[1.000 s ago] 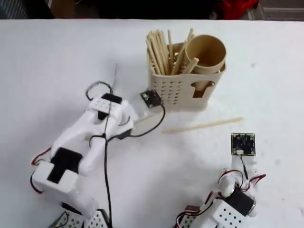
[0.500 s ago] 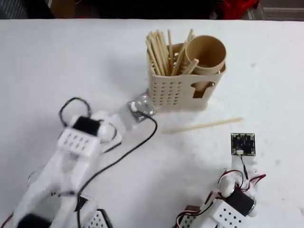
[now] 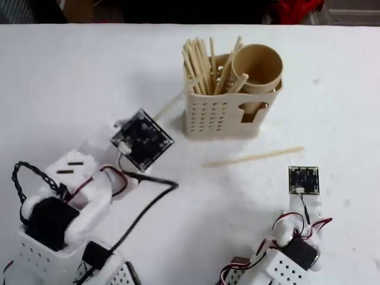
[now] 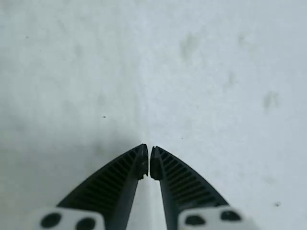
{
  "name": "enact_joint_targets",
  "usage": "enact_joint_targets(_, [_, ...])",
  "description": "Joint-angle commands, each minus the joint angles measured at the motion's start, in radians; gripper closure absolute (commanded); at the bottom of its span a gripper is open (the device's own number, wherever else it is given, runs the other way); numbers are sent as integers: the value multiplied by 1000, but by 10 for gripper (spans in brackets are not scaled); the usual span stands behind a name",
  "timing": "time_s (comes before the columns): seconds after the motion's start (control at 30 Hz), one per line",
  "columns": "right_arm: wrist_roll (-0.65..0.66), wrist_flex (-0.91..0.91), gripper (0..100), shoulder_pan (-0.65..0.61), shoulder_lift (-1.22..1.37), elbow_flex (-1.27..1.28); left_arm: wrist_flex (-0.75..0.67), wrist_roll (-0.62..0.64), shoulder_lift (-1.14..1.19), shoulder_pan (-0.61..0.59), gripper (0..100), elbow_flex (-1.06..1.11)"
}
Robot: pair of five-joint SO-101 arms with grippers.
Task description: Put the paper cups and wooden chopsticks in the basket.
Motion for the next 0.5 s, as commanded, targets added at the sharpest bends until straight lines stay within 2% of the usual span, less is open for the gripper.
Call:
enact_joint_targets(0.0, [0, -10, 974, 8, -1, 9, -295, 144, 156, 93, 980, -157])
enact_joint_targets(0.13, [0, -10, 974, 8, -1, 9, -600, 163, 380, 113, 980, -218])
enact_joint_targets(0.23, [0, -10, 974, 8, -1, 9, -756, 236, 519, 111, 980, -269])
enact_joint_targets(0.33, [0, -10, 974, 8, -1, 9, -816, 310, 621, 104, 979, -334])
enact_joint_targets(0.47, [0, -10, 974, 8, -1, 9, -816, 407, 722, 77, 934, -419])
